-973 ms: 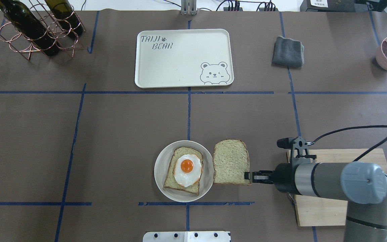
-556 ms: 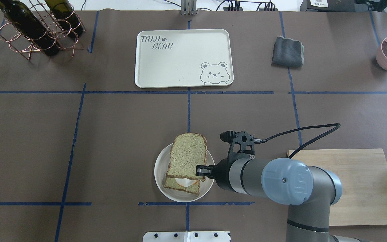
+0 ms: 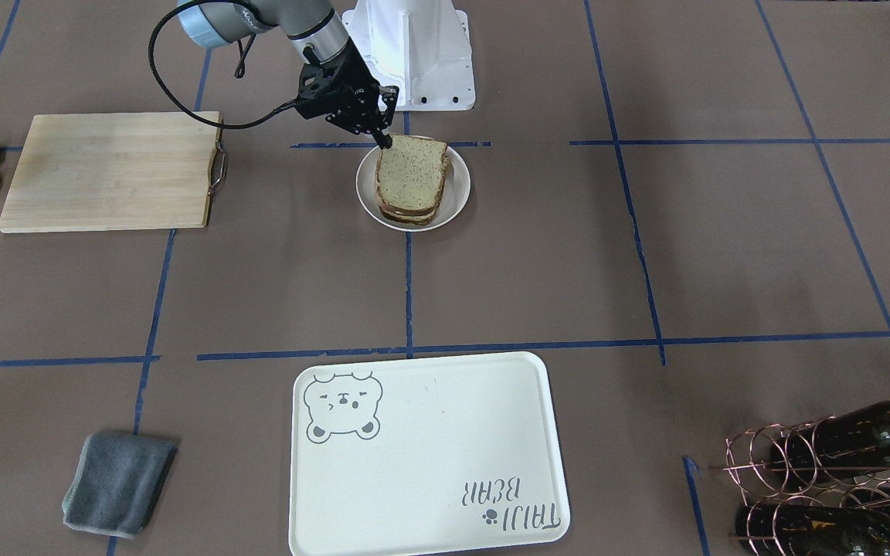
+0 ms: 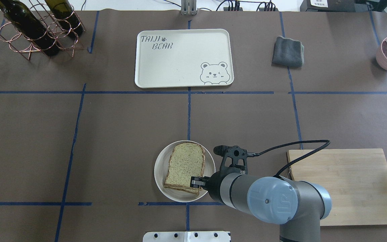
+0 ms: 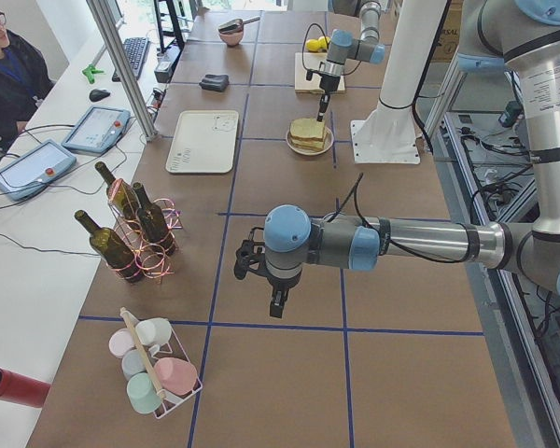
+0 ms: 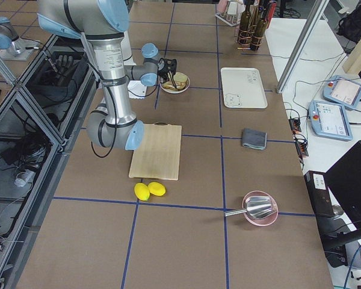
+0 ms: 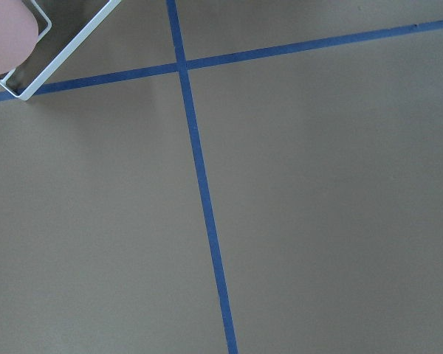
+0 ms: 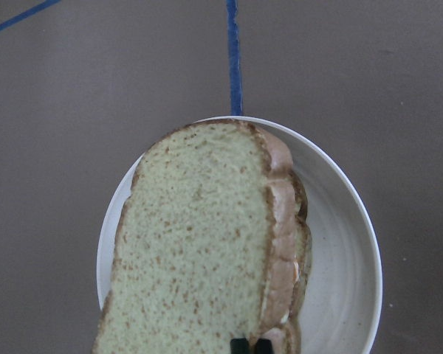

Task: Make sandwich and place on tray
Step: 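Open the right gripper to release the bread on the plate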

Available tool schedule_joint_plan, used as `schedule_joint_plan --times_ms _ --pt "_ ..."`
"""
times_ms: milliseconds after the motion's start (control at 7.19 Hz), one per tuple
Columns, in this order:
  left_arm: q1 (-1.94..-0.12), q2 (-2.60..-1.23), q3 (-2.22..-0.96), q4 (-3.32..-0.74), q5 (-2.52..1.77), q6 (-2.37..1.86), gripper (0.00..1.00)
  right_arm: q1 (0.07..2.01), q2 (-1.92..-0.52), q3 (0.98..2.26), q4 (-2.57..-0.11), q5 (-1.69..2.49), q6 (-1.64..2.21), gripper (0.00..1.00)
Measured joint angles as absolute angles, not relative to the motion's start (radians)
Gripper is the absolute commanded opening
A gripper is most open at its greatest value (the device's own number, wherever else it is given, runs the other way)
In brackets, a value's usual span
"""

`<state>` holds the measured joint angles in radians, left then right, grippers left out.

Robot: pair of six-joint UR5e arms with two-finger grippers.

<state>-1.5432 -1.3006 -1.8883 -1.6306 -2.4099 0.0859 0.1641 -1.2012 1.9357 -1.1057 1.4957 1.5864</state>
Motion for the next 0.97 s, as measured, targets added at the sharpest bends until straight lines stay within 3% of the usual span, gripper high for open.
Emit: schedule_joint_plan --times_ms 139,278,417,556,695,973 --pt "-1.543 -1.301 -1.888 -1.631 -2.41 0.086 1.0 0.149 -1.203 1.935 -1.106 1.472 1.602 0.0" --pt "-1.543 -1.301 -1.887 -1.631 -2.412 0.086 1.0 0.142 -1.204 1.934 -1.107 1.459 1.609 0.42" --pt "-1.542 -1.301 -1.887 -1.631 -2.416 0.086 1.0 0.138 -1.203 1.934 -1.107 1.454 1.611 0.75" --pt "-1.542 -1.301 -1.886 -1.631 -2.421 0.086 1.0 0.137 -1.203 1.934 -1.107 1.452 1.613 0.95" --pt "-1.542 -1.301 -1.886 -1.631 -2.423 0.086 1.0 0.137 -1.203 1.934 -1.107 1.45 1.614 1.0" --pt "-1.542 -1.301 -1.886 -1.631 -2.424 0.086 1.0 0.145 -1.202 1.943 -1.129 1.454 1.613 1.0"
